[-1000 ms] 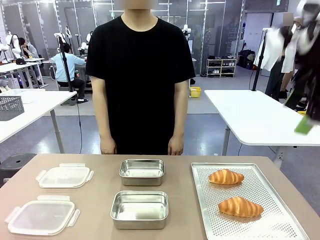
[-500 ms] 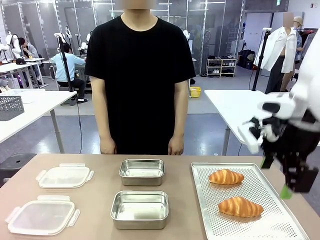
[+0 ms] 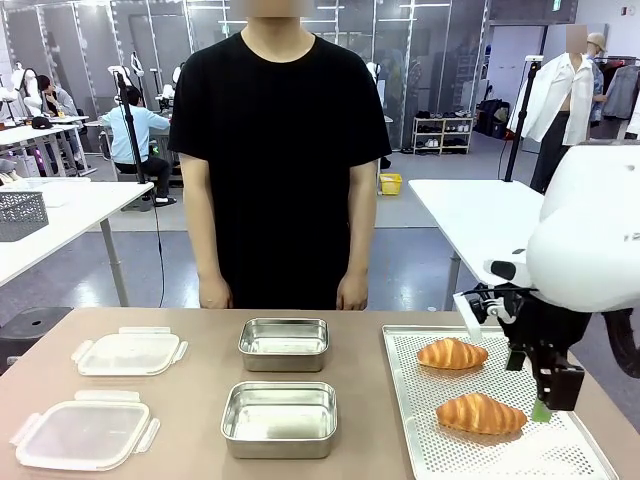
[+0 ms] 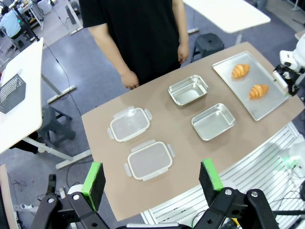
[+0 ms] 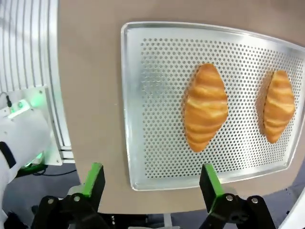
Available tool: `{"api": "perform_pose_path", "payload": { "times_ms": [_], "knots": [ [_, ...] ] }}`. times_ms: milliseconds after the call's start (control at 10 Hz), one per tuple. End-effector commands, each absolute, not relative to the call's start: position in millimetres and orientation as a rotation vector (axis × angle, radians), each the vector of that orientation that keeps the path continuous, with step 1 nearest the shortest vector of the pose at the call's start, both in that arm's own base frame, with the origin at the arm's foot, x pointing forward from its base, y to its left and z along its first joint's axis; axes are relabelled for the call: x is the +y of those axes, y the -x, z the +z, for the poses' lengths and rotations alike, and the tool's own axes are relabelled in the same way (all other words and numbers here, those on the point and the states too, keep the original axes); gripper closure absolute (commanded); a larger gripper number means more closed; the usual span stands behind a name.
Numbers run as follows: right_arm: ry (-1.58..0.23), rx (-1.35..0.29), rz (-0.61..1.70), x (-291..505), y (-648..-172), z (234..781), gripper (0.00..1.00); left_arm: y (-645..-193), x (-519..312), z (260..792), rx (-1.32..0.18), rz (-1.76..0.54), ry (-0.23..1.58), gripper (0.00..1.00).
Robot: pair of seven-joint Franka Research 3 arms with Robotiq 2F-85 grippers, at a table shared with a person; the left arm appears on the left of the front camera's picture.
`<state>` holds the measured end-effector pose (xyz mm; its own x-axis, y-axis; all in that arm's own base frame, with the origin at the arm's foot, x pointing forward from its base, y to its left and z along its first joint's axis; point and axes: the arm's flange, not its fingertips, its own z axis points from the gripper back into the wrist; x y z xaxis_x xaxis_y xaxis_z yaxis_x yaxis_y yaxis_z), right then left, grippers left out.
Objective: Place the bread into the airtight container.
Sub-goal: Pick up a Butter Roll and place it into an empty Airtight Container.
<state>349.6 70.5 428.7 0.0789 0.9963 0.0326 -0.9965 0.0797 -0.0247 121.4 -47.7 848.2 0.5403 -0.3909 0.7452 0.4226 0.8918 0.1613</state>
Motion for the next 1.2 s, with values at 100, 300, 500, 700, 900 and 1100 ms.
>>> {"api": "perform_pose_path", "payload": {
  "times_ms": [100,300,500,700,900,1100],
  "knots": [
    [-0.004,-0.045,1.491,71,-350,429,0.00,-115,-48,851,-0.886,-0.487,0.038,0.00],
    [-0.004,-0.045,1.491,71,-350,429,0.00,-115,-48,851,-0.886,-0.487,0.038,0.00],
    [-0.004,-0.045,1.491,71,-350,429,0.00,-115,-48,851,-0.886,-0.487,0.038,0.00],
    [0.010,-0.044,1.490,72,-352,427,0.00,-115,-48,851,-0.886,-0.487,0.038,0.00],
    [0.048,-0.061,1.473,68,-366,400,0.00,-115,-48,851,-0.886,-0.487,0.038,0.00],
    [0.057,-0.092,1.497,66,-379,371,0.00,-115,-48,851,-0.886,-0.487,0.038,0.00]
  ]
}}
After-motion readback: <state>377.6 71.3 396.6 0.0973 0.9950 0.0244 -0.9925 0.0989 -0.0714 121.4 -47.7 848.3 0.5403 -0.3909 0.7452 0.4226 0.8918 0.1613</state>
